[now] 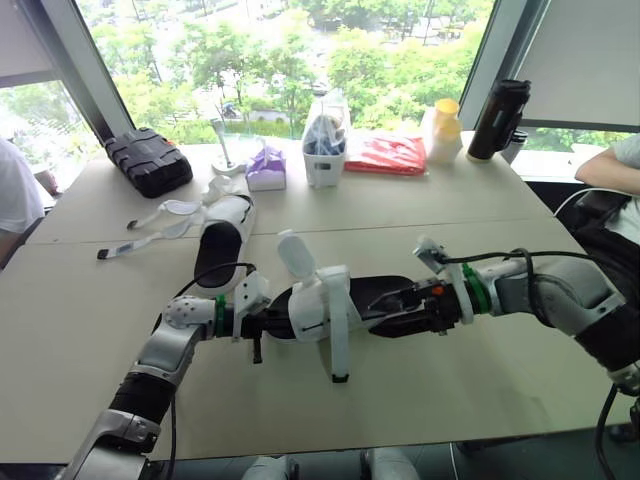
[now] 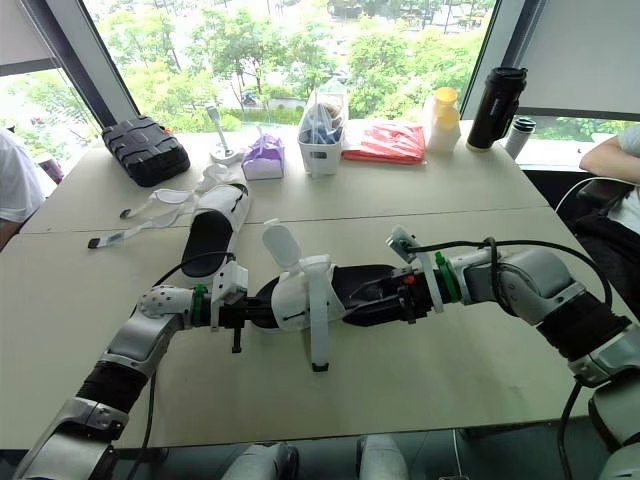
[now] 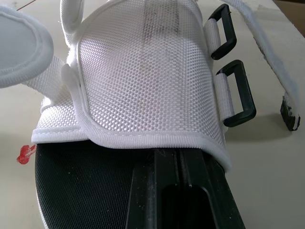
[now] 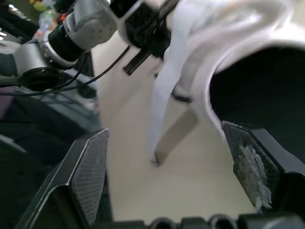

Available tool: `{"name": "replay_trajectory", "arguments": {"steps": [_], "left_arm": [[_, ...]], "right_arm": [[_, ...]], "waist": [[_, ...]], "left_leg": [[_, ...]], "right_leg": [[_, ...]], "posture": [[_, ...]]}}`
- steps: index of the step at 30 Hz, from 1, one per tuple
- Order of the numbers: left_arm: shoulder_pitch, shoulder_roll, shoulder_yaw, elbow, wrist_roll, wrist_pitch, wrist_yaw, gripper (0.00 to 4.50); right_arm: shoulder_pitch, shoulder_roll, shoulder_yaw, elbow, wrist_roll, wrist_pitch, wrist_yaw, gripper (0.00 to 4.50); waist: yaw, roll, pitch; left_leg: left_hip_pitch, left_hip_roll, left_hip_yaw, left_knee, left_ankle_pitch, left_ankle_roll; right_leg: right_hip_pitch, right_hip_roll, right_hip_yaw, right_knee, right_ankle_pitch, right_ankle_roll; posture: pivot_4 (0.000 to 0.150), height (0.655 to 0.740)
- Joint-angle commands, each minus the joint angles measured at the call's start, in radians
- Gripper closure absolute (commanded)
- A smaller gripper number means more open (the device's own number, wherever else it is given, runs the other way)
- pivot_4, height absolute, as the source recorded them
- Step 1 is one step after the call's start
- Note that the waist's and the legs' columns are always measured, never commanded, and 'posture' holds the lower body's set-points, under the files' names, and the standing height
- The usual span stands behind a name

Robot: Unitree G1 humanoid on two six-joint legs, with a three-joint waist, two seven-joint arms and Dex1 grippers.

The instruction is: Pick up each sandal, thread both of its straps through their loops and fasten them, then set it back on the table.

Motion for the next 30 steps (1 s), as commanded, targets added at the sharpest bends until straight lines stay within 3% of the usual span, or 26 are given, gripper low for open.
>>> {"name": "replay_trajectory", "arguments": {"steps": [1, 6, 11, 15, 25, 30], "left_arm": [[0.024, 0.026, 0.001, -0.007, 0.009, 0.022, -0.001, 4.50], [0.053, 0.061, 0.023, -0.049, -0.010, 0.037, -0.004, 4.50], [0.081, 0.083, 0.037, -0.086, -0.025, 0.060, 0.004, 4.50], [0.081, 0.077, 0.031, -0.094, -0.021, 0.071, 0.014, 4.50], [-0.023, 0.050, -0.014, 0.001, 0.014, 0.037, -0.017, 4.50], [-0.064, 0.025, -0.026, 0.067, 0.038, -0.008, -0.018, 4.50]], "right_arm": [[0.053, 0.026, -0.061, -0.120, -0.020, 0.109, 0.036, 0.41], [0.111, 0.131, -0.098, -0.197, -0.076, 0.188, -0.013, 0.41], [0.127, 0.267, -0.149, -0.148, -0.121, 0.228, -0.049, 0.41], [0.138, 0.297, -0.185, -0.126, -0.157, 0.254, -0.037, 0.41], [0.147, 0.180, -0.247, -0.146, -0.228, 0.280, 0.132, 0.41], [0.151, 0.183, -0.272, -0.134, -0.262, 0.296, 0.132, 0.41]], "waist": [[0.003, 0.000, 0.000], [-0.007, 0.000, 0.000], [-0.005, 0.000, 0.000], [-0.003, 0.000, 0.000], [0.010, 0.000, 0.000], [0.015, 0.000, 0.000]], "left_leg": [[-0.003, -0.001, 0.000, 0.000, 0.000, -0.001], [-0.002, -0.001, 0.001, 0.001, 0.000, -0.001], [-0.001, -0.001, 0.001, 0.002, 0.001, -0.001], [-0.002, -0.001, 0.000, 0.002, 0.001, -0.002], [-0.001, -0.002, 0.001, 0.004, 0.001, -0.002], [-0.001, -0.002, 0.003, 0.004, 0.001, -0.002]], "right_leg": [[-0.003, -0.001, 0.000, 0.001, 0.002, 0.001], [-0.003, -0.001, 0.000, 0.000, 0.003, 0.001], [-0.001, 0.000, 0.000, 0.001, 0.003, 0.001], [-0.001, 0.000, 0.000, 0.001, 0.003, 0.001], [0.001, -0.001, -0.001, -0.001, 0.004, 0.002], [0.002, 0.000, -0.001, 0.000, 0.004, 0.003]], "posture": [[0.150, 0.7400], [0.150, 0.7400], [0.150, 0.7400], [0.150, 0.7400], [0.150, 0.7400], [0.150, 0.7400]]}}
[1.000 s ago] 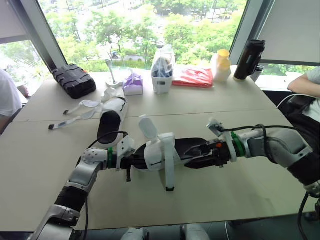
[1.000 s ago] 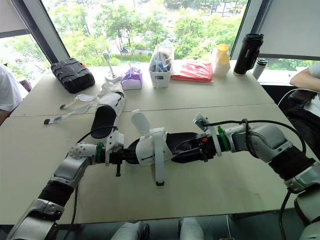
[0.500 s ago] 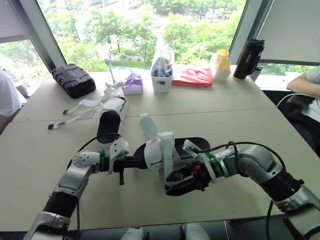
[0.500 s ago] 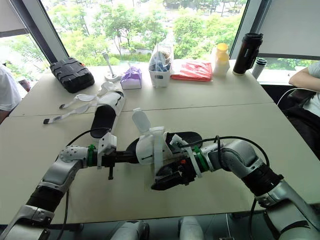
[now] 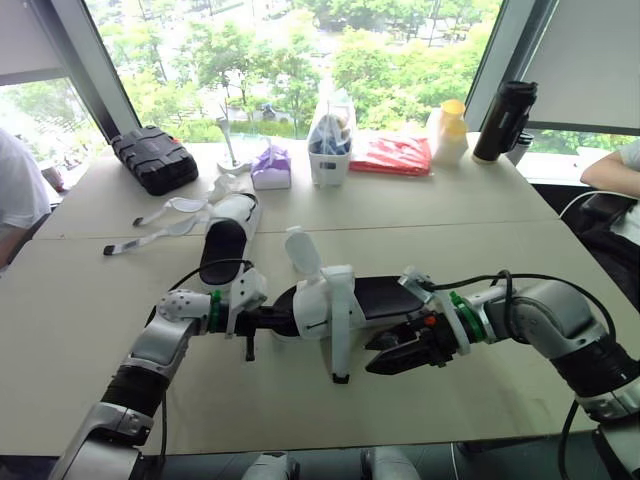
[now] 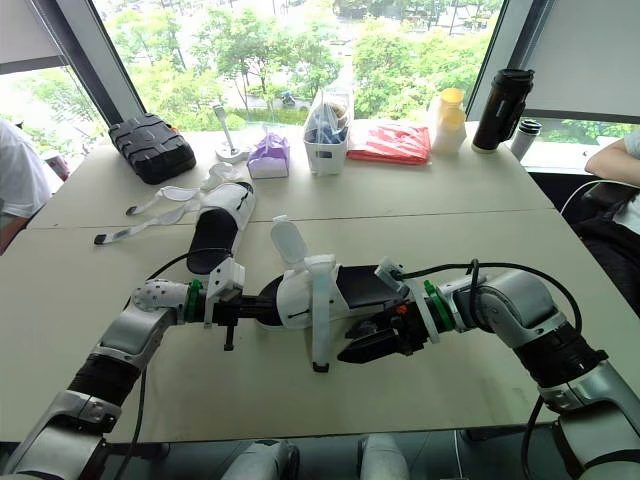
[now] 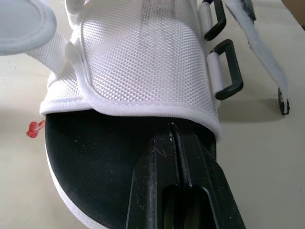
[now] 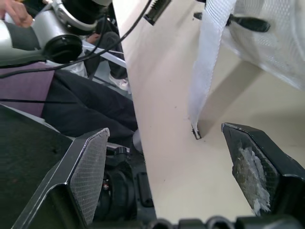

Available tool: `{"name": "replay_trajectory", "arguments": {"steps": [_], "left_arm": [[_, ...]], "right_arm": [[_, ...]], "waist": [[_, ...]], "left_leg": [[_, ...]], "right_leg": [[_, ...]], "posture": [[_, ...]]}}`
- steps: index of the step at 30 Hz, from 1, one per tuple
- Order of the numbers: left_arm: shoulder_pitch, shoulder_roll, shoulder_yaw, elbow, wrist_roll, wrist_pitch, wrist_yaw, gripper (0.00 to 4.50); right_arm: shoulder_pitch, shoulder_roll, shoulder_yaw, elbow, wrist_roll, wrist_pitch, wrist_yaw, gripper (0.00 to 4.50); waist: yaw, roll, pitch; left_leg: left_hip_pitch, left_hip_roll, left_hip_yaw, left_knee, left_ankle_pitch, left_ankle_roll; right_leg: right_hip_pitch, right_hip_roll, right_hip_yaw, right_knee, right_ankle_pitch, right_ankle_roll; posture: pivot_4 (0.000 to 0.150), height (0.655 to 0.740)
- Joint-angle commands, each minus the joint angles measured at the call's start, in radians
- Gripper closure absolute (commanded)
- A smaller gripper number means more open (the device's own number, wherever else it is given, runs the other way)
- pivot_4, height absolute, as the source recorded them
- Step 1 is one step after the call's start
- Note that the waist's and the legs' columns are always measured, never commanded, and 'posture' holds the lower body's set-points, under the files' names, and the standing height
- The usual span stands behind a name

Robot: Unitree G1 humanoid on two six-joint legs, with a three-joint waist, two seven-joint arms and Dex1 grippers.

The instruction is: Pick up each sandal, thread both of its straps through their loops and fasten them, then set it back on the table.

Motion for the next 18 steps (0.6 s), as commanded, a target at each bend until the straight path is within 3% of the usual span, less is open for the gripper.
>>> {"name": "replay_trajectory", "arguments": {"steps": [1, 18], "left_arm": [[-0.030, -0.022, -0.019, 0.055, 0.038, -0.036, 0.011, 4.50], [-0.011, -0.059, -0.035, 0.058, 0.063, -0.055, 0.019, 4.50]], "right_arm": [[-0.006, 0.018, -0.030, -0.011, -0.030, 0.001, -0.002, 0.41], [0.011, 0.260, -0.086, 0.051, -0.076, 0.074, -0.153, 0.41]], "waist": [[0.002, 0.000, 0.000], [0.004, 0.000, 0.000]], "left_leg": [[0.000, 0.000, 0.000, 0.000, 0.000, 0.000], [0.000, -0.001, -0.003, 0.002, 0.000, -0.001]], "right_leg": [[0.000, 0.000, 0.000, 0.000, 0.000, 0.000], [0.001, -0.001, 0.000, 0.000, 0.001, 0.001]], "posture": [[0.150, 0.7400], [0.150, 0.7400]]}}
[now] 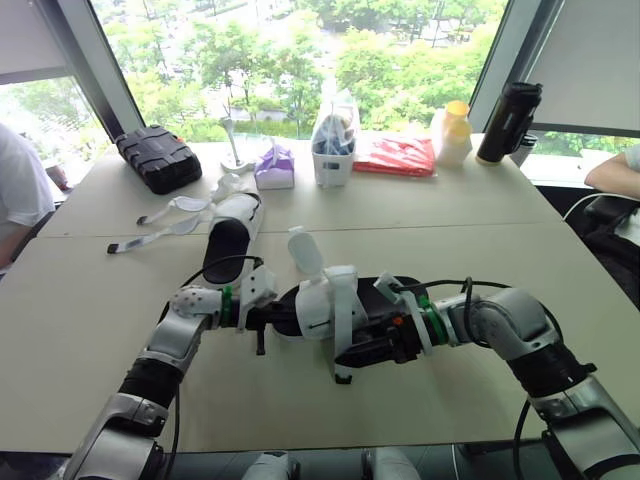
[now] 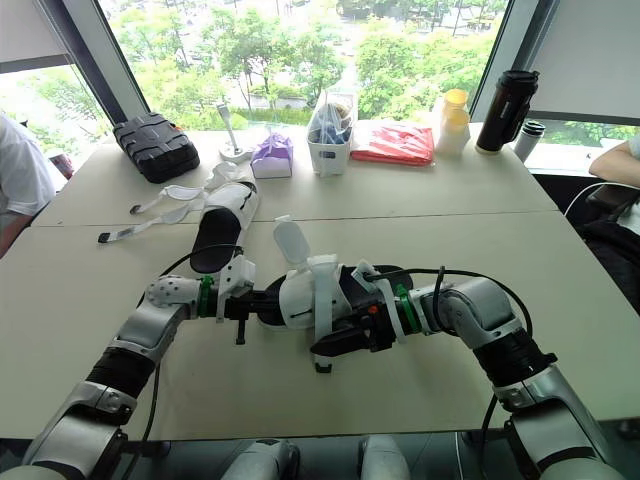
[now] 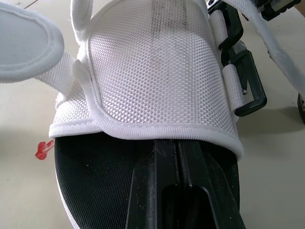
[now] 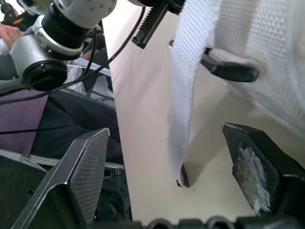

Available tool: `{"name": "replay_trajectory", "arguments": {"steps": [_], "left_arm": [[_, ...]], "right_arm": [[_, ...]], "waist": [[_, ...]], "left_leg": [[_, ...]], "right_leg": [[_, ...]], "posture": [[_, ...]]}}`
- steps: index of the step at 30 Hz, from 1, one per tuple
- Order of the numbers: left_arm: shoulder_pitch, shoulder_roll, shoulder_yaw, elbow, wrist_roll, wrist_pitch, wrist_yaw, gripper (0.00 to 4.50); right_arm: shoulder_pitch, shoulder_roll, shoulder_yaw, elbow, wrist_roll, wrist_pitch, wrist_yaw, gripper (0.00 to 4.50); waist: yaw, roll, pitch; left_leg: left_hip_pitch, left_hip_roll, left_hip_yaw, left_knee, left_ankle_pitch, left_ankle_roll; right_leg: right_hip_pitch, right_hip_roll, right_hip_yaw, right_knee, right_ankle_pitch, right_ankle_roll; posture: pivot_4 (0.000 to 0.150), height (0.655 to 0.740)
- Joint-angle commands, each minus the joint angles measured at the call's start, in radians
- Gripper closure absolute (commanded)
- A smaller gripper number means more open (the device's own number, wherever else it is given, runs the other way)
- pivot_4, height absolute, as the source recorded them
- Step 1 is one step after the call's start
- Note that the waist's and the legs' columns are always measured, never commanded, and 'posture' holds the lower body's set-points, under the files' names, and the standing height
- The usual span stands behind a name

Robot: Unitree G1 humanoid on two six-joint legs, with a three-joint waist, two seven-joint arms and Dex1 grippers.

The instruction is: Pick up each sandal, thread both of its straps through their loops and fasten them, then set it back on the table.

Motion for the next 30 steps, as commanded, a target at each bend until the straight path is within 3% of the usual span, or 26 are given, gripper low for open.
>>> {"name": "replay_trajectory", "arguments": {"steps": [1, 2, 4, 9, 10, 15, 21, 26, 30], "left_arm": [[0.024, -0.006, -0.024, -0.004, 0.022, 0.010, 0.010, 4.50], [0.024, -0.007, -0.024, -0.004, 0.022, 0.011, 0.011, 4.50], [0.024, -0.009, -0.024, -0.006, 0.022, 0.013, 0.014, 4.50], [0.027, -0.014, -0.026, -0.013, 0.019, 0.018, 0.019, 4.50], [0.027, -0.014, -0.026, -0.012, 0.019, 0.018, 0.019, 4.50], [0.026, -0.018, -0.025, -0.007, 0.019, 0.017, 0.020, 4.50], [0.019, -0.024, -0.030, 0.003, 0.022, 0.016, 0.017, 4.50], [0.020, -0.032, -0.039, 0.013, 0.028, 0.005, 0.013, 4.50], [0.027, -0.034, -0.042, 0.013, 0.033, -0.001, 0.014, 4.50]], "right_arm": [[0.012, 0.030, -0.044, -0.038, 0.022, 0.025, -0.022, 0.65], [0.015, 0.036, -0.046, -0.044, 0.023, 0.029, -0.026, 0.65], [0.024, 0.047, -0.049, -0.055, 0.022, 0.039, -0.034, 1.49], [0.044, 0.078, -0.053, -0.070, 0.017, 0.051, -0.060, 4.09], [0.045, 0.082, -0.056, -0.070, 0.017, 0.053, -0.065, 4.43], [0.027, 0.079, -0.094, -0.095, 0.041, 0.078, -0.074, 4.43], [-0.153, -0.001, -0.166, -0.137, 0.132, 0.193, -0.021, 4.43], [-0.391, -0.015, -0.070, 0.083, 0.050, 0.178, 0.080, 4.43], [-0.478, 0.001, 0.032, 0.248, -0.051, 0.080, 0.174, 4.43]], "waist": [[0.000, 0.000, 0.000], [0.001, 0.000, 0.000], [0.000, 0.000, 0.000], [0.001, 0.000, 0.000], [0.001, 0.000, 0.000], [0.001, 0.000, 0.000], [0.000, 0.001, 0.000], [-0.001, 0.001, 0.000], [0.001, 0.001, 0.000]], "left_leg": [[0.000, 0.000, 0.000, 0.000, 0.000, 0.000], [0.000, 0.000, 0.000, 0.000, 0.000, 0.000], [0.000, 0.000, 0.000, 0.000, 0.000, 0.000], [0.000, 0.000, 0.000, 0.000, 0.000, 0.000], [0.000, 0.000, 0.000, 0.000, 0.000, 0.000], [0.000, -0.001, 0.000, 0.001, 0.000, 0.000], [0.000, -0.001, 0.000, 0.003, 0.000, 0.000], [0.000, -0.004, 0.000, 0.003, 0.000, 0.000], [0.000, -0.005, 0.001, 0.003, 0.000, 0.000]], "right_leg": [[0.000, 0.000, 0.000, 0.000, 0.000, 0.000], [0.000, 0.000, 0.000, 0.000, 0.000, 0.000], [0.000, 0.000, 0.000, 0.000, 0.000, 0.000], [0.000, 0.000, 0.000, 0.000, 0.000, 0.000], [0.000, 0.000, 0.000, 0.000, 0.000, 0.000], [0.001, 0.000, 0.000, 0.000, 0.000, 0.000], [0.001, -0.001, 0.000, 0.000, 0.001, 0.001], [0.002, 0.000, 0.000, 0.000, 0.001, 0.001], [0.002, -0.001, -0.001, 0.000, 0.001, 0.001]], "posture": [[0.150, 0.7400], [0.150, 0.7400], [0.150, 0.7400], [0.150, 0.7400], [0.150, 0.7400], [0.150, 0.7400], [0.150, 0.7400], [0.150, 0.7400], [0.150, 0.7400]]}}
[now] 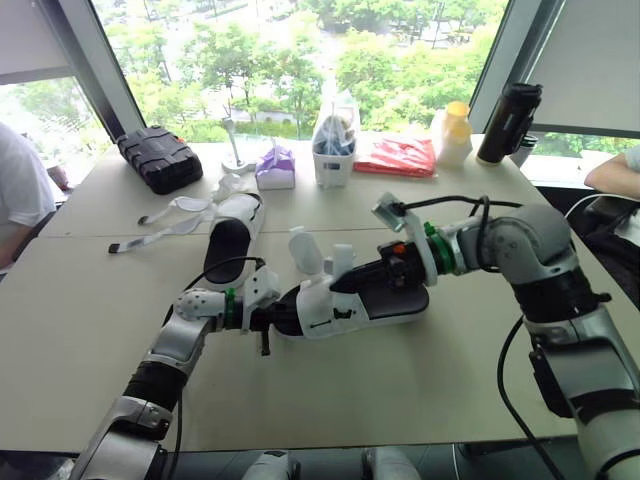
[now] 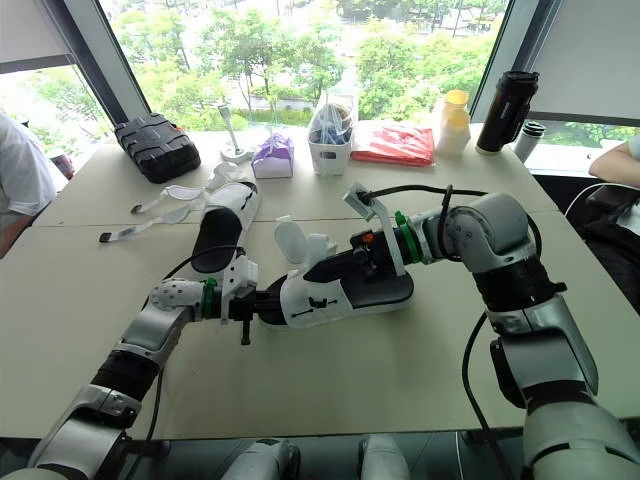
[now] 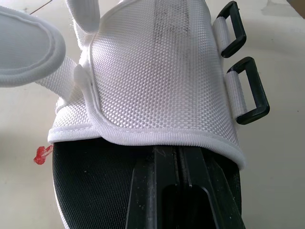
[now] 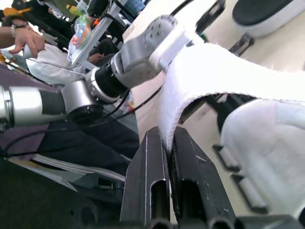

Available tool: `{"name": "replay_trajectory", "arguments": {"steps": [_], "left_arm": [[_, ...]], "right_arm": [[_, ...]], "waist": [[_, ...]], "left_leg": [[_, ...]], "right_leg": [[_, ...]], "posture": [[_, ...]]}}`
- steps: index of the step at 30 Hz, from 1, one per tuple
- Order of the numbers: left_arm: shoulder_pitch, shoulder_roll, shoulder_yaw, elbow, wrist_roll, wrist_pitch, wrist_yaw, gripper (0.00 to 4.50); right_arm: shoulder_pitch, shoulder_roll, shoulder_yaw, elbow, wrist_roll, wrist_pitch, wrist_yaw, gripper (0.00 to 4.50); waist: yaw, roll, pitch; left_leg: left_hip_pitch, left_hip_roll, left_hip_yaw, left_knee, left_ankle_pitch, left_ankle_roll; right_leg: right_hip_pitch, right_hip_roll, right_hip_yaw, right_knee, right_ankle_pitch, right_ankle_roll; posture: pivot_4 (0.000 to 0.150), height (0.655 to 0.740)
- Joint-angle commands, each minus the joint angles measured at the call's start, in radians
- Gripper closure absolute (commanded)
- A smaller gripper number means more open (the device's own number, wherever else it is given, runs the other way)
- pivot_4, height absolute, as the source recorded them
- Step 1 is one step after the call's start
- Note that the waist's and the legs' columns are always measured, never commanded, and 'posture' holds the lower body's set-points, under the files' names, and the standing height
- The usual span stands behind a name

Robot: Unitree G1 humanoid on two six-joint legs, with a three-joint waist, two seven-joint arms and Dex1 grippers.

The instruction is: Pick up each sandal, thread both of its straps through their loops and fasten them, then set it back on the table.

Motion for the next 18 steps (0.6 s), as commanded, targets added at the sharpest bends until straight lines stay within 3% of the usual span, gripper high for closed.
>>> {"name": "replay_trajectory", "arguments": {"steps": [1, 18], "left_arm": [[0.022, -0.005, -0.038, 0.011, 0.032, 0.001, -0.003, 4.50], [0.044, -0.001, -0.034, -0.024, 0.027, 0.013, 0.020, 4.50]], "right_arm": [[-0.062, 0.028, 0.083, 0.152, -0.094, -0.099, 0.098, 4.43], [-0.146, 0.082, 0.237, 0.416, -0.369, -0.304, 0.379, 4.43]], "waist": [[-0.001, 0.000, 0.000], [-0.003, 0.000, 0.000]], "left_leg": [[0.000, 0.000, 0.000, 0.000, 0.000, 0.000], [-0.001, -0.002, -0.001, 0.000, 0.000, 0.000]], "right_leg": [[0.000, 0.000, 0.000, 0.000, 0.000, 0.000], [-0.001, -0.003, 0.000, 0.000, 0.000, 0.001]], "posture": [[0.150, 0.7400], [0.150, 0.7400]]}}
